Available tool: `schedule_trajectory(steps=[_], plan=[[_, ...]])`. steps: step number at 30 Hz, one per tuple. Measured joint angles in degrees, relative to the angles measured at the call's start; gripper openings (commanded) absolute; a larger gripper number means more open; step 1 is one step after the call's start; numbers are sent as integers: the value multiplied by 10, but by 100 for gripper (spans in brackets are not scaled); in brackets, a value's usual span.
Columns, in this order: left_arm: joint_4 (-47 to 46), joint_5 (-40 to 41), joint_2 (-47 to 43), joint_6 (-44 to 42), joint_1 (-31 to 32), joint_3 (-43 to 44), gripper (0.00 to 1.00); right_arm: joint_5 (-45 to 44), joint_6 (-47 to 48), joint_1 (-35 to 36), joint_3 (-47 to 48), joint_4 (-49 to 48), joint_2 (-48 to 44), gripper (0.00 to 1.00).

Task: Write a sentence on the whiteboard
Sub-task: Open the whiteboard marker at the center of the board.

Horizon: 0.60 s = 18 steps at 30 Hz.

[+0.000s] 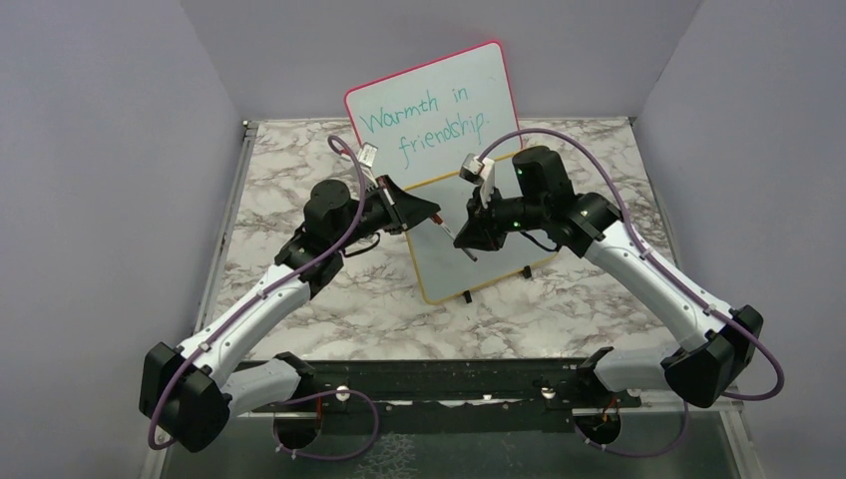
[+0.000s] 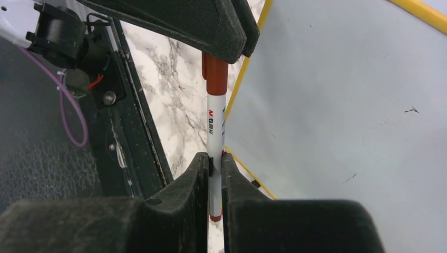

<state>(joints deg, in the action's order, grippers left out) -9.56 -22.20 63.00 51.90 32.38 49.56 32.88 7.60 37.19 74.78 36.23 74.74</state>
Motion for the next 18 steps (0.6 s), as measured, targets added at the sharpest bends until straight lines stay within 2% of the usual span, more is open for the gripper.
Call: schedule_trajectory(steps=[1,3,7,9,12,16,18], plan=[[-4,-1,0,1,0,-2,0,0,-1,0,-2,-4,0,3],[-9,0,0,5,0,-6,0,0,-4,0,-8,-11,0,14],[-15,22,-20,17,0,-33,0,-2,-33,2,-41,-52,-14,20],[-16,38,-37,28,0,-46,0,-6,-59,3,-67,-86,-29,31],[-23,69,-69,47,0,-74,0,-18,-105,5,-113,-149,-67,37],[-36,114,-103,78,-1,-105,0,-42,-169,5,-179,-240,-124,50],[-43,138,-116,96,0,-117,0,-52,-200,5,-207,-283,-144,52]])
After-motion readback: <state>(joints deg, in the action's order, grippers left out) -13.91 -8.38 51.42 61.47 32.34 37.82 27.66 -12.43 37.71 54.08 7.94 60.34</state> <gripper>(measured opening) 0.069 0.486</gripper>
